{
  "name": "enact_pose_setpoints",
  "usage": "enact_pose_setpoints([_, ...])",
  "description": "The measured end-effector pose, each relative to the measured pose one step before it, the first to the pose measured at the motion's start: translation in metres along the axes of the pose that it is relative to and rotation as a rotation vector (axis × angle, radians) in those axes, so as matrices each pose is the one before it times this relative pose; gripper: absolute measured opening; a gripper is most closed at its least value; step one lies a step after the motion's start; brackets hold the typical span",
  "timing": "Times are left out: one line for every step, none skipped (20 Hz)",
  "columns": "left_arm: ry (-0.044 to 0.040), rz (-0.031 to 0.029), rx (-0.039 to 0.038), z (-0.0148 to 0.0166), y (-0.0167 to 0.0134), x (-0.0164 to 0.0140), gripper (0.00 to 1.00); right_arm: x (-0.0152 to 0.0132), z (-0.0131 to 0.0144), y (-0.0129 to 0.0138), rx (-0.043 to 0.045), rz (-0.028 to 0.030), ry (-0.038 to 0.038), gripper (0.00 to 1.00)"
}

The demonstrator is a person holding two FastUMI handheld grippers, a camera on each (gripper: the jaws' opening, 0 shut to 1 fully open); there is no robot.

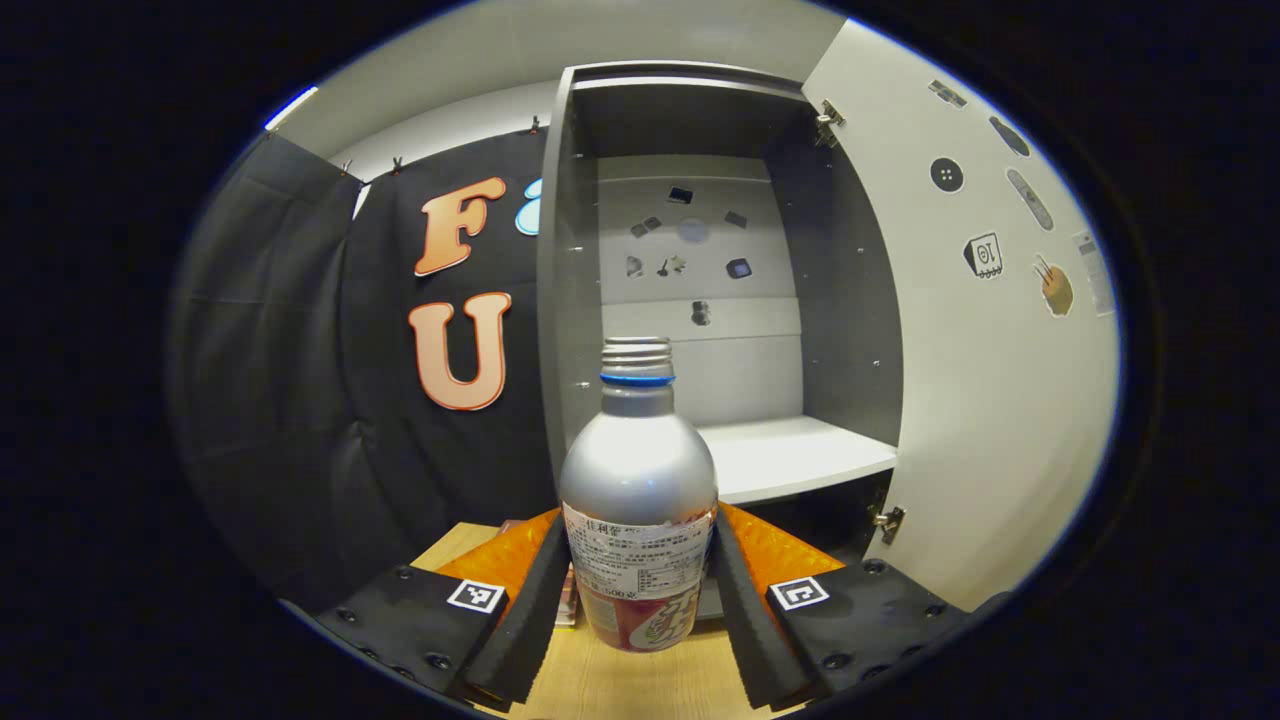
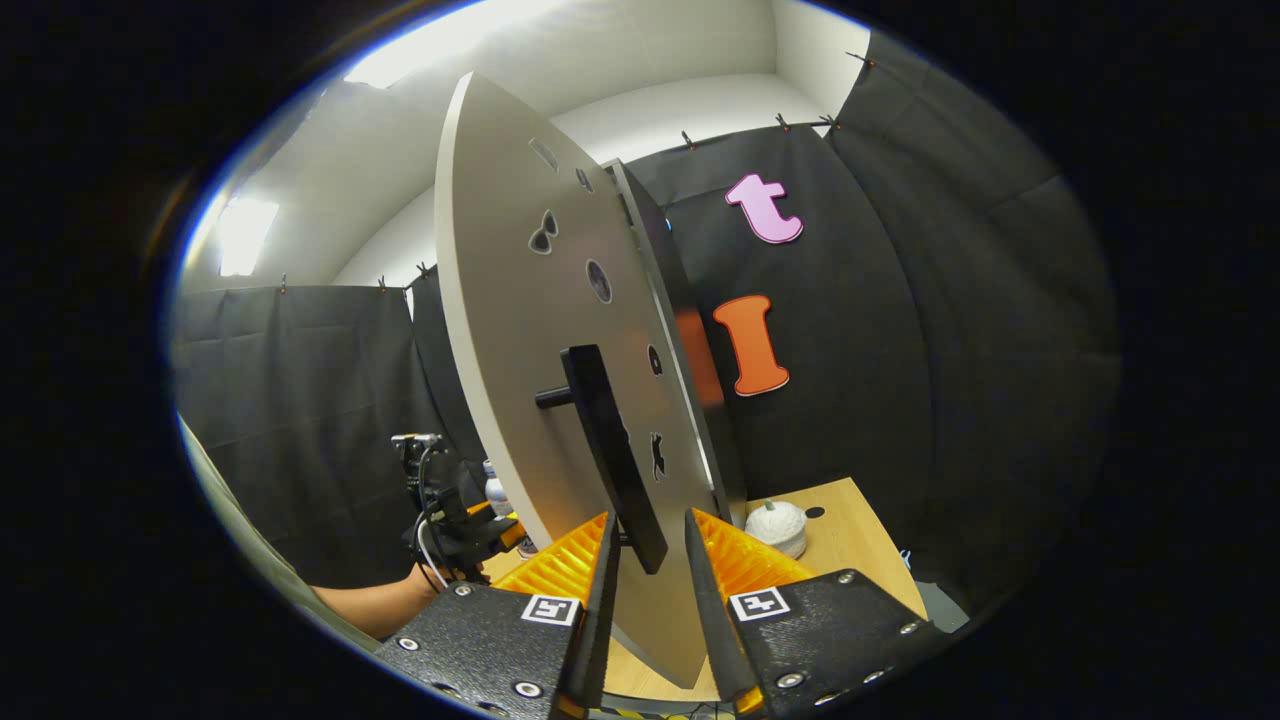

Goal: Open the cabinet door with the right hand, grasp the bottle in the cabinet with the left hand and place it on the coaster, then close the cabinet door with the right hand.

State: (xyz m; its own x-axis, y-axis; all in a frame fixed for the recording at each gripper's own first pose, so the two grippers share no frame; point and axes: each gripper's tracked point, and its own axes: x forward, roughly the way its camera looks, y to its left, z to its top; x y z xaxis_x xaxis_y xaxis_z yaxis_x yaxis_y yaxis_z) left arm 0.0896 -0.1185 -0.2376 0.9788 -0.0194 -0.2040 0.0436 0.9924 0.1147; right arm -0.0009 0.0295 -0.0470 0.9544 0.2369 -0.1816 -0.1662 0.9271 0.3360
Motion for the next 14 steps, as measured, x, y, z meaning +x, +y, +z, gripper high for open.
enact_pose_setpoints([0.00972, 0.01582, -0.00851, -0.00944, 0.00676, -0.00837, 0.80, 0.00069, 0.00065, 0.00004, -0.00282, 0.00821, 0.00146, 0.42])
enact_pose_setpoints([0.01092, 0.01650, -0.01148, -0.01018, 0.00607, -0.00702, 0.82, -0.00039, -0.00113, -0.00110, -0.00463, 0.00815, 0.00054, 0.43])
enact_pose_setpoints([0.01899, 0.02193, -0.00616, -0.01057, 0.00763, -0.00563, 0.82, 0.00047, 0.00054, -0.00009, -0.00403, 0.01012, -0.00133, 0.46])
enact_pose_setpoints([0.02832, 0.02624, 0.00041, -0.01334, 0.00888, -0.00576, 0.82, 0.00174, 0.00042, -0.00047, -0.00208, 0.00827, 0.00030, 0.47])
enact_pose_setpoints([0.01067, 0.01585, -0.01370, -0.00874, 0.00681, -0.00529, 0.80, 0.00103, -0.00025, -0.00038, 0.00547, 0.01209, 0.00044, 0.49])
enact_pose_setpoints([0.01478, 0.01496, -0.01641, -0.00744, 0.00410, -0.00382, 0.82, 0.00118, -0.00033, 0.00033, 0.00295, 0.01544, 0.00495, 0.51])
enact_pose_setpoints([0.01198, 0.01232, -0.01510, -0.00870, 0.00634, -0.00378, 0.81, -0.00091, -0.00001, -0.00123, -0.00129, 0.01305, 0.00287, 0.53])
enact_pose_setpoints([0.00819, 0.01175, -0.01383, -0.00699, 0.00512, -0.00252, 0.80, -0.00083, 0.00087, -0.00029, -0.00415, 0.01428, 0.00211, 0.54])
enact_pose_setpoints([0.00867, 0.01119, -0.01042, -0.00686, 0.00543, -0.00318, 0.82, -0.00064, 0.00244, -0.00119, -0.00698, 0.01306, -0.00317, 0.65])
enact_pose_setpoints([0.00914, 0.01121, -0.01096, -0.00928, 0.00512, -0.00366, 0.82, -0.00156, 0.00117, -0.00089, -0.00896, 0.01111, -0.00301, 0.56])
enact_pose_setpoints([0.00696, 0.00791, -0.01036, -0.00714, 0.00379, -0.00165, 0.82, -0.00186, 0.00189, -0.00276, -0.01333, 0.00470, -0.00478, 0.46])
enact_pose_setpoints([0.00755, 0.00838, -0.01359, -0.00880, 0.00410, -0.00034, 0.82, -0.00166, -0.00012, -0.00465, -0.01620, -0.00324, -0.00267, 0.56])
enact_pose_setpoints([0.00641, 0.00906, -0.01475, -0.00797, 0.00443, -0.00123, 0.82, -0.00133, -0.00144, -0.00585, -0.01325, -0.01030, 0.00185, 0.66])
enact_pose_setpoints([0.00598, 0.00946, -0.01374, -0.00977, 0.00485, -0.00119, 0.82, -0.00235, -0.00286, -0.00657, -0.00917, -0.01509, 0.00851, 0.56])
